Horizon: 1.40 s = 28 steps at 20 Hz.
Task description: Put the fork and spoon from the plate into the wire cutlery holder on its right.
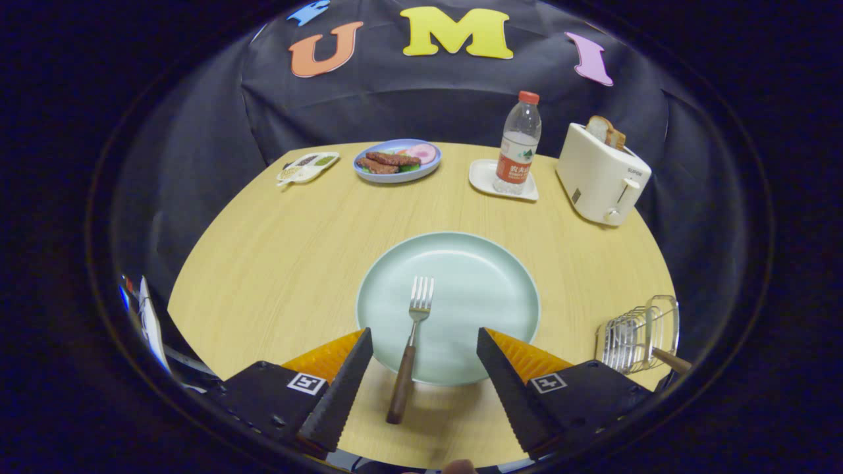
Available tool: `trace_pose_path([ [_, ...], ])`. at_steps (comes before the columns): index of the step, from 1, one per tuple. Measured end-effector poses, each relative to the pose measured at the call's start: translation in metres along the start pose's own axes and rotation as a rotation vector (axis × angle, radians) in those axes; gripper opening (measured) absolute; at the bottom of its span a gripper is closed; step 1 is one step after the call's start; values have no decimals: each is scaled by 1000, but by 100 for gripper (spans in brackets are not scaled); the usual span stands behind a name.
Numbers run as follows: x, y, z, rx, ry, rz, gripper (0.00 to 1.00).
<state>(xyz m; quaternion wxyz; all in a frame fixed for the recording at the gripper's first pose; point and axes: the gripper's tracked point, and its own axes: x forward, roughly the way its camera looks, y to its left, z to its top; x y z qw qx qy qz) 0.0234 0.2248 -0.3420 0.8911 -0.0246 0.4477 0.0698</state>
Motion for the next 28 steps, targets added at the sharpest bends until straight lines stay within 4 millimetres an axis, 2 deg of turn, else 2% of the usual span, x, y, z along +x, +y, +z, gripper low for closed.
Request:
trace_pose_path([
  [2, 13, 3, -6, 23, 31, 1, 91],
  [3, 18, 3, -9, 27, 46, -1, 81],
  [5, 26, 5, -14, 41, 71, -2, 77],
  [8, 32, 2, -18, 57, 88, -11, 53],
  [10, 34, 4, -21, 59, 107, 3, 51],
  [13, 37, 2, -23, 65, 123, -3, 12],
  [14, 34, 1, -20, 65, 124, -4, 12],
  [15, 34, 0, -22, 62, 130, -1, 1],
  [16, 32, 2, -21, 56, 140, 12, 1],
  [19, 15, -4, -9, 32, 121, 29, 1],
  [23, -28, -31, 6, 40, 146, 51, 1],
  [26, -70, -78, 27, 85, 147, 41, 1],
  [28, -98, -118, 40, 124, 143, 13, 1],
])
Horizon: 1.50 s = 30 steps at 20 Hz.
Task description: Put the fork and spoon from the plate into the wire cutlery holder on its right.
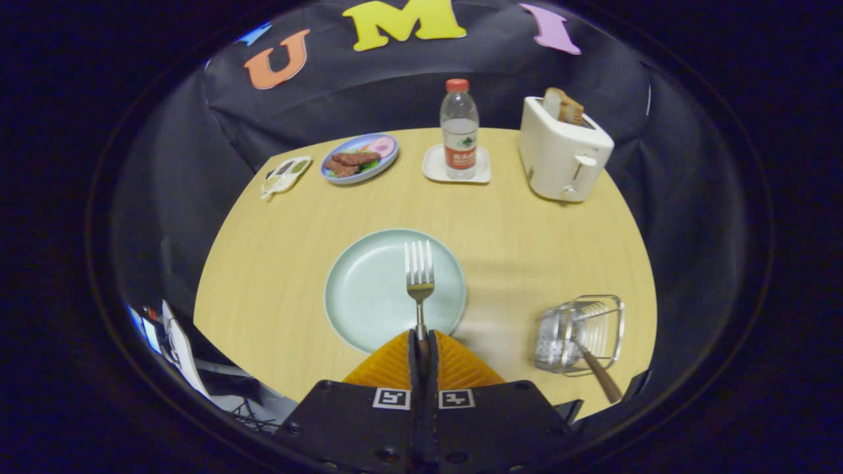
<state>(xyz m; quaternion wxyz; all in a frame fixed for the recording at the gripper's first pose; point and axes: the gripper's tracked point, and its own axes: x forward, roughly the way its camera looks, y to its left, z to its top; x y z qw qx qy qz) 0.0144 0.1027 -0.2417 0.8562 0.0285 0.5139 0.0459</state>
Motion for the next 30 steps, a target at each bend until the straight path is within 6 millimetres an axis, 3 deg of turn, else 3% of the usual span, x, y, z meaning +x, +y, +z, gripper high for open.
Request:
trace_pose_path([
  [5, -49, -85, 2, 59, 51, -71, 1],
  [9, -57, -123, -11, 107, 140, -85, 1],
  [13, -53, -128, -31, 145, 263, -31, 1],
  [21, -43, -139, -48, 189, 386, -42, 1],
  [30, -32, -133, -47, 252, 437, -19, 7],
])
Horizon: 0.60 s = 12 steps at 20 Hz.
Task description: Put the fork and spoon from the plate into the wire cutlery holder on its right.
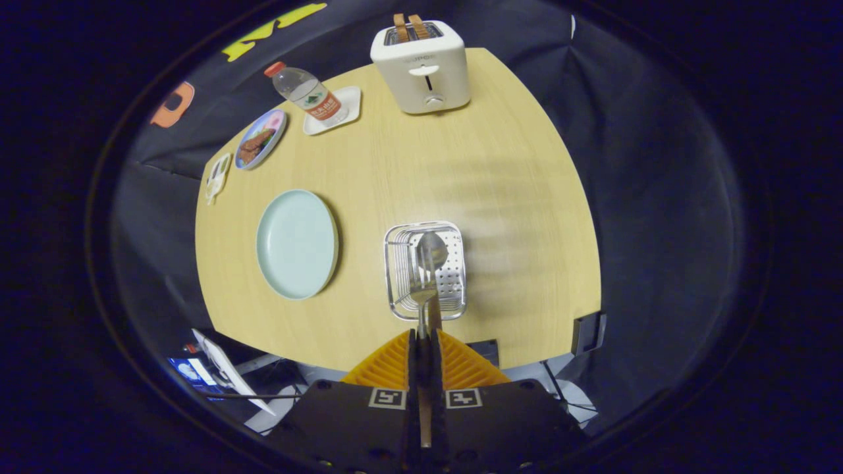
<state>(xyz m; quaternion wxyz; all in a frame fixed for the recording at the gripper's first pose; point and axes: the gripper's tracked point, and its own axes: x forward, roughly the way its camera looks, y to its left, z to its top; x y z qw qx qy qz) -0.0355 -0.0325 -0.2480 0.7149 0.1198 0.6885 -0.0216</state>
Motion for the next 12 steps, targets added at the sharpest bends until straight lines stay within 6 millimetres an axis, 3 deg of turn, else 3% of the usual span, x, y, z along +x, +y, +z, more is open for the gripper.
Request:
trace_pose_path([
  [2, 1, 3, 3, 12, -15, 20, 9],
  [3, 2, 6, 7, 23, -33, 34, 20],
  [8, -14, 10, 28, -21, -183, 14, 48],
  [12, -27, 31, 42, -66, -295, 25, 76],
])
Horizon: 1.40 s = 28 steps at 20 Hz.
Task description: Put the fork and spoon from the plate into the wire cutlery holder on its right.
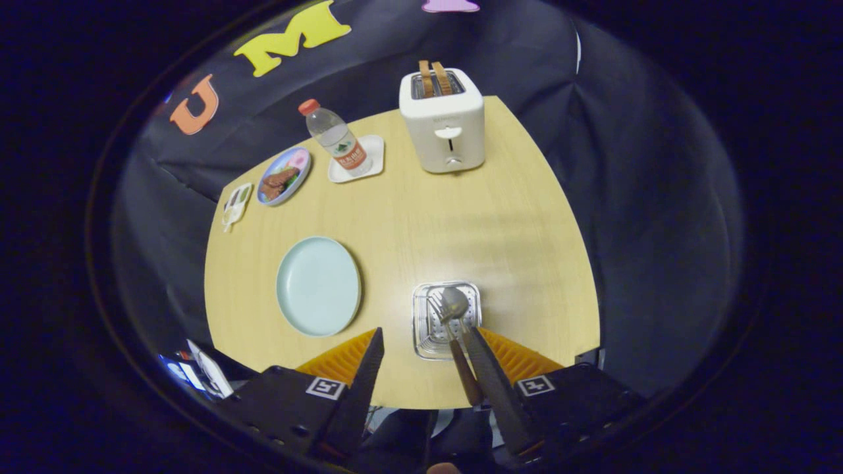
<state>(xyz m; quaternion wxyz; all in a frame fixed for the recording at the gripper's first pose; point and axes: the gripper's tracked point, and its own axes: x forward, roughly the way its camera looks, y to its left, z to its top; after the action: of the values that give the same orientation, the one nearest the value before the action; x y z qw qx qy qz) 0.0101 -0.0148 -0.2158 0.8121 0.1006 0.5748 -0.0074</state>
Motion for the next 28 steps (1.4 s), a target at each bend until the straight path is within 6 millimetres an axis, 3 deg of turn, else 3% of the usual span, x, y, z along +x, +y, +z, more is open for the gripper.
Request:
trace_pose_path([
  [3, 0, 24, 15, -41, -95, 4, 92],
  [7, -8, 64, 37, -88, -218, 40, 97],
  [10, -35, 90, 62, -167, -389, 52, 97],
  [14, -93, 118, 89, -287, -650, 50, 97],
  [17, -137, 139, 92, -347, -817, 57, 97],
  [21, -188, 150, 75, -321, -955, 80, 97],
  [25, -210, 155, 65, -267, -1055, 126, 96],
  [28, -237, 157, 39, -254, -1140, 133, 96],
])
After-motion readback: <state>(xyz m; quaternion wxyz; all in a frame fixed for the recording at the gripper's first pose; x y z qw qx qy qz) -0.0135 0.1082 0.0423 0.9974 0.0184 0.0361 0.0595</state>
